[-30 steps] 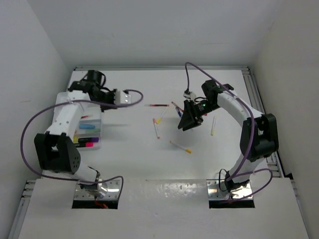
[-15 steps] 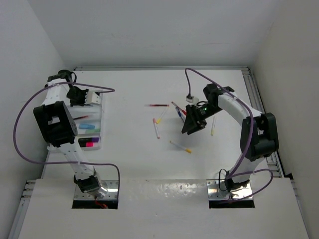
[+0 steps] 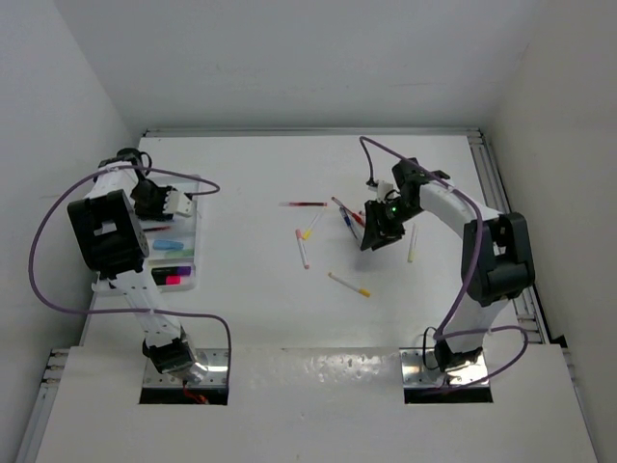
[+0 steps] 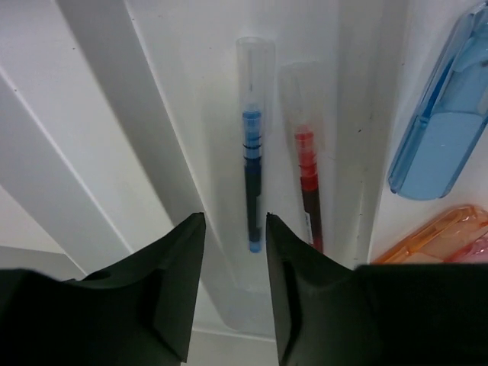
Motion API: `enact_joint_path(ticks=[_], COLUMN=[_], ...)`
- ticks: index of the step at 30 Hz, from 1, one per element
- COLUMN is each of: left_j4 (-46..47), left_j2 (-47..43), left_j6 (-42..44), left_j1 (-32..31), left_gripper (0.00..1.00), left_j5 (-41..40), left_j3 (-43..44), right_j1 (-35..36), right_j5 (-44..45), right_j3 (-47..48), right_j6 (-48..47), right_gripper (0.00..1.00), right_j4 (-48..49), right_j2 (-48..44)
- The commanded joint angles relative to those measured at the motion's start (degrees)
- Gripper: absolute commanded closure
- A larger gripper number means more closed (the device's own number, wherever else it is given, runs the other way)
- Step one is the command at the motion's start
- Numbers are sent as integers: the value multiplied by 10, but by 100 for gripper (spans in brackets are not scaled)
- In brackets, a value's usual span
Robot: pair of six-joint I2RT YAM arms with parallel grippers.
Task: Sort the stationery into containers
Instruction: Place the stationery into the container
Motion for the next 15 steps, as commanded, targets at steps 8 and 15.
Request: enact_joint_path(ticks=[8,15], left_j4=[44,62], left_j2=[-104,-264], left_j6=[-210,-365], left_j1=[1,-6], left_gripper=[47,46], left_j5=[161,327], left_j3=[-8,-86], right_j1=[107,137], right_j5=[269,371], right_j3=[96,165], right_j6=[8,-6], right_gripper=[66,71], right_j4=[174,172], right_j2=[90,172])
